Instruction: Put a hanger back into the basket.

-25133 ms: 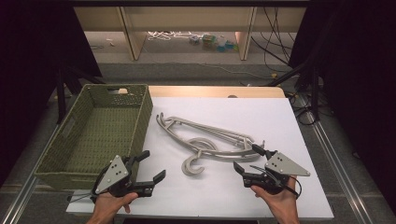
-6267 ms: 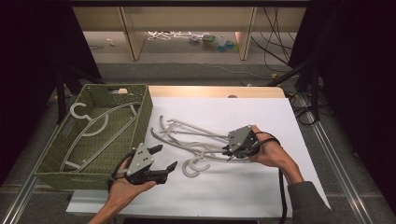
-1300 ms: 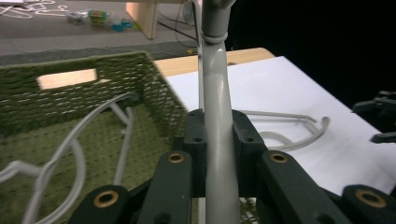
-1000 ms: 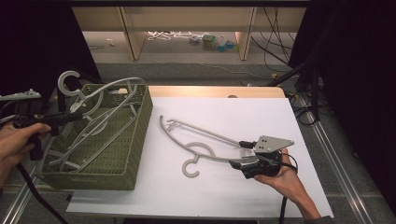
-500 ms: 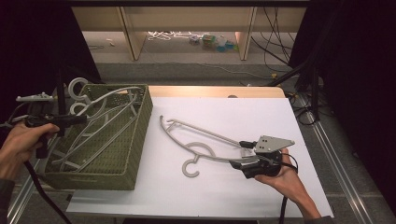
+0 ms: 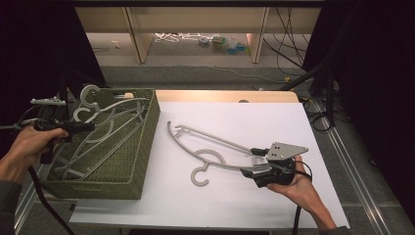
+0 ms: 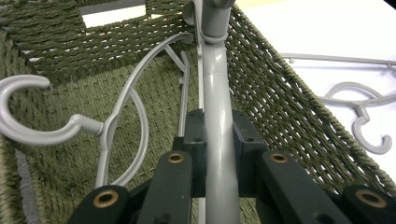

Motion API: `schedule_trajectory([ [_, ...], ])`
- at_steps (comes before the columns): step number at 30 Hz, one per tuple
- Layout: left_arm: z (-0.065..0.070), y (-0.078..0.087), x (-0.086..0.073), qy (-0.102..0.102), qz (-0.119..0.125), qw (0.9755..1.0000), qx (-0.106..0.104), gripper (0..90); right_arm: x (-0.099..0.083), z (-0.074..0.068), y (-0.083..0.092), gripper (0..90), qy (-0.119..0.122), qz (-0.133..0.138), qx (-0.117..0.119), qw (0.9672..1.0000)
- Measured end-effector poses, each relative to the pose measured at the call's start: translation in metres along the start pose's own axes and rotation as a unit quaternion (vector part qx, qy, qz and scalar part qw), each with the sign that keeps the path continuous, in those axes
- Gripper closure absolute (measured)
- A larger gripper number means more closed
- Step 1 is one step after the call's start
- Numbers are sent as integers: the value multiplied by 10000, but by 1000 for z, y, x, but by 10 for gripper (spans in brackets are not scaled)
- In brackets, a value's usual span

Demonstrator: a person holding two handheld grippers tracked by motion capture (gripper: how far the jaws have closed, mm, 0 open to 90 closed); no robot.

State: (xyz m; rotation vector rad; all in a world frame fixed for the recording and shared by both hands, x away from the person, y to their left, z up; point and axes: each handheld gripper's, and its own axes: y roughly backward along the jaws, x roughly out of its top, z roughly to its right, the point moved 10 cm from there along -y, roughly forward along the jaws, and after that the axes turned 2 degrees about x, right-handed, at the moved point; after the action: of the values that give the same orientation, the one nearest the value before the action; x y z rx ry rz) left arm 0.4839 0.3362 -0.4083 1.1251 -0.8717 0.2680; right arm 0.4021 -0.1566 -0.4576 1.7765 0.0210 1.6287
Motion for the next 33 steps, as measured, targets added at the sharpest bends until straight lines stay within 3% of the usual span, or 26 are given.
schedule_trajectory([
  [8, -4, -10, 0, -157, -155, 9997, 88, 791, -1, 0, -1, 245, -25, -9, 14, 10000],
  [12, -11, -14, 0, -116, -152, 9997, 163, 791, -1, 0, 0, 244, -26, -12, 22, 10000],
  [19, -12, -20, -4, -70, -138, 9998, 85, 791, -1, 0, -1, 244, -25, -13, 22, 10000],
  [27, -18, -31, -28, 64, -378, 9991, 184, 781, -1, 0, -1, 244, -27, -18, 14, 10000],
  [33, -26, -37, -44, 180, -630, 9972, 351, 762, 0, -1, -3, 241, -21, 29, 14, 10000],
])
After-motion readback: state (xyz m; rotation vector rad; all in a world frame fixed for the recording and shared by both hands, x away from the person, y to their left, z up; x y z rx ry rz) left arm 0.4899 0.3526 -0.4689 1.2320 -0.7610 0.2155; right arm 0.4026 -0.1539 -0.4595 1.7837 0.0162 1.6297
